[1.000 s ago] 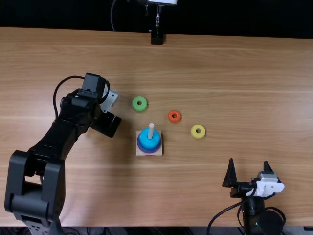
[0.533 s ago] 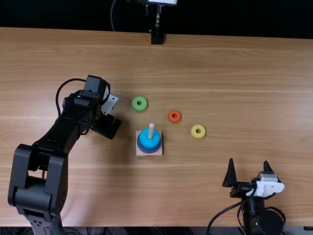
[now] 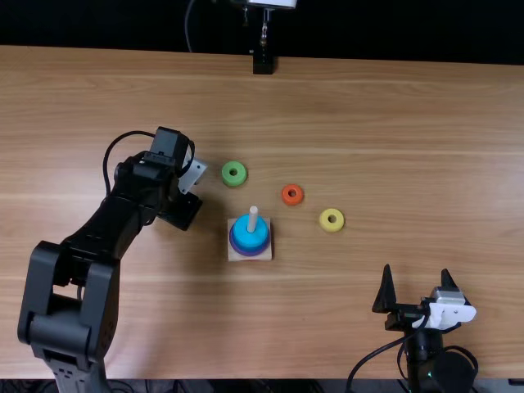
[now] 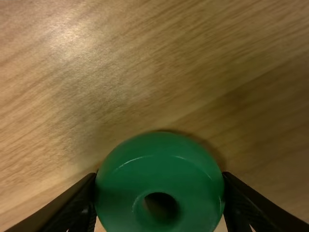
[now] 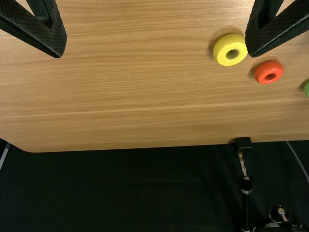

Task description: Build the Hanoi tower: stack the rings onto the peg from bottom to top in this color order: purple, dark blue, light blue, dark green, light green, yellow, orange.

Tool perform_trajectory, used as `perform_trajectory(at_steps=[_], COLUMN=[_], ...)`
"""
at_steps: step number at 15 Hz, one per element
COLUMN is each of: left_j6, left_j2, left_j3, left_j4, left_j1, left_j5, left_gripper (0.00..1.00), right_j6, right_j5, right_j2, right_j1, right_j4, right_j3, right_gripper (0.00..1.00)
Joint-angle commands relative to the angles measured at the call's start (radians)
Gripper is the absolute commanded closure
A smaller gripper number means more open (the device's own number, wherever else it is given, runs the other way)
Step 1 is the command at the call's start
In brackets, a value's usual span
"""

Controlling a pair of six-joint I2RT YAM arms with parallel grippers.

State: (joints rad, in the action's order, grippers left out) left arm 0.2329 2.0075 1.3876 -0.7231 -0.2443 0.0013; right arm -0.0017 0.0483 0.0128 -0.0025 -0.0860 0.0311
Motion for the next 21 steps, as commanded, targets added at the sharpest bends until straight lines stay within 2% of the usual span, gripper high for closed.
perform_trajectory(at_steps=[1, 5, 7, 9, 12, 15, 17, 20, 21], left_j6=[0.003, 0.001, -0.01, -0.027, -0.143, -0.224, -0.255, -0.264, -0.283], left_j2=[0.004, -0.053, -0.105, -0.182, -0.274, -0.296, -0.285, -0.24, -0.219], left_j3=[0.099, 0.277, 0.309, 0.306, 0.28, 0.321, 0.404, 0.53, 0.561], left_j4=[-0.021, -0.289, -0.352, -0.354, -0.374, -0.492, -0.565, -0.632, -0.634], left_j1=[-0.006, -0.007, -0.044, -0.076, -0.151, -0.231, -0.265, -0.302, -0.314], left_j5=[-0.011, 0.001, 0.008, 0.012, 0.012, -0.003, -0.003, -0.005, -0.005], left_gripper=[1.0, 1.0, 1.0, 1.0, 1.0, 1.0, 1.0, 1.0, 1.0], right_j6=[0.004, 0.004, 0.004, 0.004, 0.004, 0.004, 0.004, 0.004, 0.004], right_j5=[0.0, 0.0, 0.0, 0.0, 0.0, 0.0, 0.0, 0.0, 0.0], right_j2=[-0.013, -0.013, -0.013, -0.013, -0.013, -0.013, -0.013, -0.013, -0.013], right_j1=[-0.01, -0.01, -0.01, -0.01, -0.01, -0.01, -0.01, -0.01, -0.01], right_j4=[-0.003, -0.003, -0.003, -0.003, -0.003, -0.003, -0.003, -0.003, -0.003], right_j3=[-0.013, -0.013, -0.013, -0.013, -0.013, -0.013, -0.013, -0.013, -0.013], right_gripper=[0.0, 0.0, 0.0, 0.0, 0.0, 0.0, 0.0, 0.0, 0.0])
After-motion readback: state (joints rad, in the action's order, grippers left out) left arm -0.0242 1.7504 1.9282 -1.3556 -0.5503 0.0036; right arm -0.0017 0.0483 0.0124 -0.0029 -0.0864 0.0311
